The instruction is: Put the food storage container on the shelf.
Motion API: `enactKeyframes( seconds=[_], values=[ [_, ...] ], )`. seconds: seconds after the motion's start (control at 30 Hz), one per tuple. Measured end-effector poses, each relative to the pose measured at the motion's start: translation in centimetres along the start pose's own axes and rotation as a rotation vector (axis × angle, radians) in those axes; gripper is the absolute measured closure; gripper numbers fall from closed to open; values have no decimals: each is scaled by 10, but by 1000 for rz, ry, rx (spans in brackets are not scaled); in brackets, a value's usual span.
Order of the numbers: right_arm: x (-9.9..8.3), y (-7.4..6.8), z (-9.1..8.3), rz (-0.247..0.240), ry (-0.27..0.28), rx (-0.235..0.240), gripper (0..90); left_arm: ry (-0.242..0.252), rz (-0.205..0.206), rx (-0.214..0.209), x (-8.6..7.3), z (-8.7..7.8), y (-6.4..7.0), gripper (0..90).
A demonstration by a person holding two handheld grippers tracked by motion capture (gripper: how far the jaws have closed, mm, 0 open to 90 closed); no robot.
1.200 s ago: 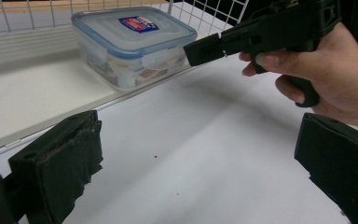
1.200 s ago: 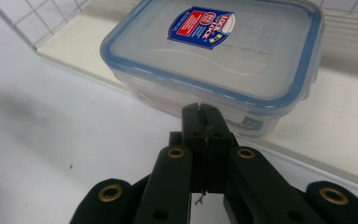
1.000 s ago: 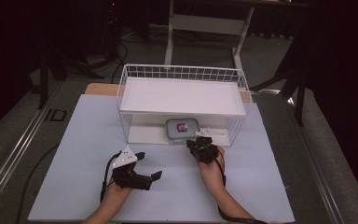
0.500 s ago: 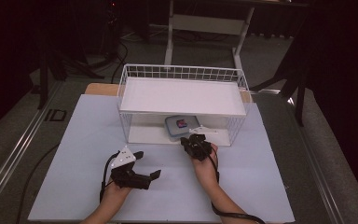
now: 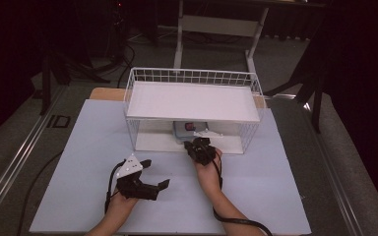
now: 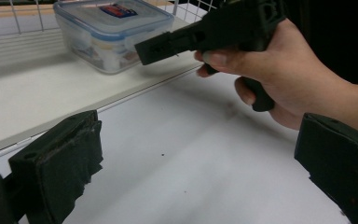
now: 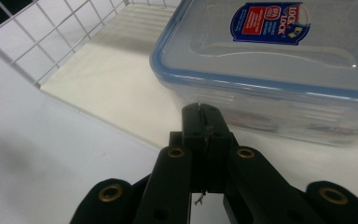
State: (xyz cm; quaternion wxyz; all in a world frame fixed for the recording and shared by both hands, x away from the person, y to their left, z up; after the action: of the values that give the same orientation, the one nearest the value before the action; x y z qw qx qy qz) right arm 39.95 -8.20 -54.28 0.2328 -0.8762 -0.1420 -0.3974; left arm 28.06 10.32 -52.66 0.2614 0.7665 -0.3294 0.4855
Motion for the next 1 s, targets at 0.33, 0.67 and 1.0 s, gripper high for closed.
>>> enactKeyframes(
  seconds=[0.33, 0.67, 1.0],
  values=[
    [12, 1, 13, 8, 13, -24, 900, 0, 8, -1, 0, -2, 1, 17],
    [22, 2, 14, 10, 25, -39, 900, 6, 4, -10, 1, -2, 2, 17],
    [12, 18, 2, -8, 28, -72, 900, 0, 9, -11, 1, 0, 6, 17]
  ],
)
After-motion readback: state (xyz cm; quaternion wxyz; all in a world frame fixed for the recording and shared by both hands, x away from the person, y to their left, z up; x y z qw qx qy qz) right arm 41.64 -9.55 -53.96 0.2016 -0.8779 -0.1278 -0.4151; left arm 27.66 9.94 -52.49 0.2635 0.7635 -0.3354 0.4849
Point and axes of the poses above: each handheld gripper's, and its own axes: z roughly forward along the jaws, x roughly out of its top, y roughly to its right, the point moved 4 cm from there along z, roughly forward along the jaws, and after that the axes turned 8 degrees about z, right-handed, at the moved point
